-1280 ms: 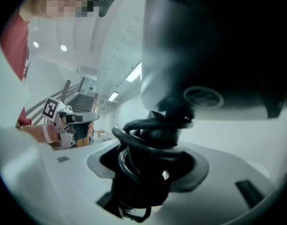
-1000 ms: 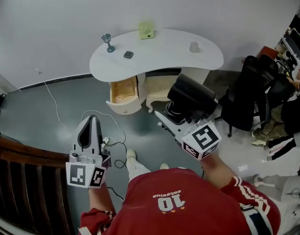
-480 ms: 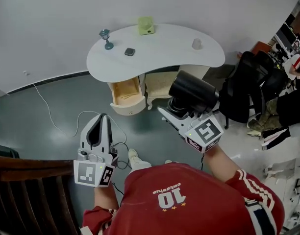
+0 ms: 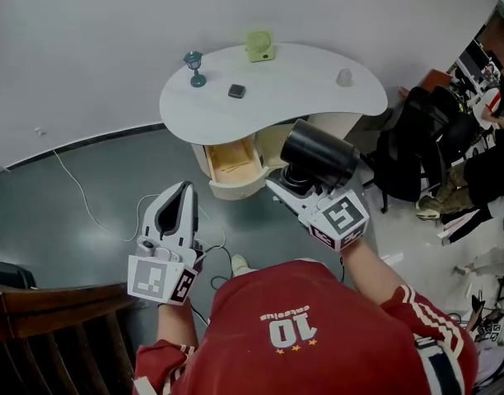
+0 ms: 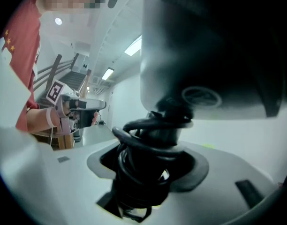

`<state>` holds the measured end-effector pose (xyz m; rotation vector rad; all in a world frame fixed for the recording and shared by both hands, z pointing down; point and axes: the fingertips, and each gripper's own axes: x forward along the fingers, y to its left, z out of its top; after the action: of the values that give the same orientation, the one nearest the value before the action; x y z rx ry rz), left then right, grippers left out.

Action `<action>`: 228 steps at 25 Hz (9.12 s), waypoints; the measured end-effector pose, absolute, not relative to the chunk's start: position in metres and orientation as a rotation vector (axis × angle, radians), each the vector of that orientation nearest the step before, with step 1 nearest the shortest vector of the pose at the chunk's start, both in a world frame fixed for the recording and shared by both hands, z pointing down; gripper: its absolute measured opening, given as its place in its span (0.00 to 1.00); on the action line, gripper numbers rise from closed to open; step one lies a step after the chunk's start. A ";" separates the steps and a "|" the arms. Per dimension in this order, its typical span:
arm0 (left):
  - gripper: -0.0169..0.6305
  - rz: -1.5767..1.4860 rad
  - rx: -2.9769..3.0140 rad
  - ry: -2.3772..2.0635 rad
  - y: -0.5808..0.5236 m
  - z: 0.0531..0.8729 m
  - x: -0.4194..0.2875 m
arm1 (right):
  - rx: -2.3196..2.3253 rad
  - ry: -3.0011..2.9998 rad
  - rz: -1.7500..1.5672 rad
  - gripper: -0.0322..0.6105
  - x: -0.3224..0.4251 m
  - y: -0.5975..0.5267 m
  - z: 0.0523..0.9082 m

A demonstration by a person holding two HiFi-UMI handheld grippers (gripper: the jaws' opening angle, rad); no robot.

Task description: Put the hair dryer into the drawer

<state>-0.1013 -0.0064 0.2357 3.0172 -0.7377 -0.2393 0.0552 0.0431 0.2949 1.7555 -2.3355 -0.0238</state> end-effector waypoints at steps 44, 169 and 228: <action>0.02 0.176 2.818 -1.111 -0.164 0.356 -0.042 | 0.685 -2.160 -0.085 0.47 0.067 -0.160 0.676; 0.02 0.324 2.630 -1.175 -0.184 0.405 -0.063 | 0.298 -1.711 0.445 0.43 0.133 -0.179 0.845; 0.03 0.232 2.710 -1.080 -0.172 0.388 -0.083 | 0.782 -1.740 0.548 0.41 0.131 -0.191 0.797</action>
<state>-0.0828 -0.1719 0.3883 2.7101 -1.0798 0.2317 0.1313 -0.1914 0.7968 0.7825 -1.7396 0.5475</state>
